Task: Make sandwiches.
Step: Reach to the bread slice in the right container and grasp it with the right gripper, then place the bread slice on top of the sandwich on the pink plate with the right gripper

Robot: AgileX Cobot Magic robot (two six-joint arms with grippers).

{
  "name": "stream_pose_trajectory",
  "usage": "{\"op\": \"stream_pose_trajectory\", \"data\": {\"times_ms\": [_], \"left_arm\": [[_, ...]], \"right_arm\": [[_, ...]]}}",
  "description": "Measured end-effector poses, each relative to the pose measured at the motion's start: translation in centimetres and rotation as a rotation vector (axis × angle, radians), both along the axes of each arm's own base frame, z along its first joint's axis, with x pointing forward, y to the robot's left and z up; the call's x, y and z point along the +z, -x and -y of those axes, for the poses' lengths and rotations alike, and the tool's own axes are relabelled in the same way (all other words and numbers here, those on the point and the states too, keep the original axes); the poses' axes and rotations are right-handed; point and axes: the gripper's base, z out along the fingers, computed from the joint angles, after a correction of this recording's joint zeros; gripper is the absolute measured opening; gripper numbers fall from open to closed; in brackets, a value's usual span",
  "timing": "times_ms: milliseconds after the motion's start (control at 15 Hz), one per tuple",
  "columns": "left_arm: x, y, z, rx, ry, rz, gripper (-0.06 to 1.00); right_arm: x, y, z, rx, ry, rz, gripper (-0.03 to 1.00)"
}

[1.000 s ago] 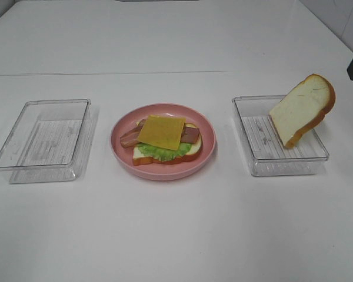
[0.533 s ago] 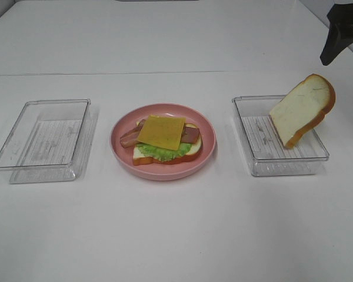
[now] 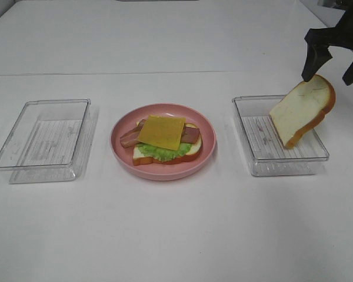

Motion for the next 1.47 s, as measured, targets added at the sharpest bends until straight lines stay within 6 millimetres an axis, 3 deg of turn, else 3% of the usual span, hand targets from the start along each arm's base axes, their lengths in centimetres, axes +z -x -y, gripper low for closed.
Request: {"op": "stream_pose_trajectory", "data": {"times_ms": [333, 867, 1000, 1200, 1467], "left_arm": [[0.0, 0.0, 0.0, 0.0, 0.0, 0.0, 0.98], [0.0, 0.0, 0.0, 0.002, -0.002, 0.0, 0.98], [0.0, 0.0, 0.0, 0.002, -0.002, 0.0, 0.98], [0.0, 0.0, 0.0, 0.002, -0.002, 0.0, 0.98], [0.0, 0.0, 0.0, 0.002, -0.002, 0.0, 0.98]], "right_arm": [[-2.3, -0.4, 2.2, -0.036, -0.128, -0.036, 0.85], [-5.0, -1.0, 1.4, -0.051, -0.233, -0.086, 0.83], [-5.0, -1.0, 1.4, -0.048, -0.233, -0.085, 0.67], [-5.0, -1.0, 1.4, -0.049, -0.234, -0.085, 0.26], [-5.0, -0.9, 1.4, -0.048, -0.234, -0.086, 0.24]]}}
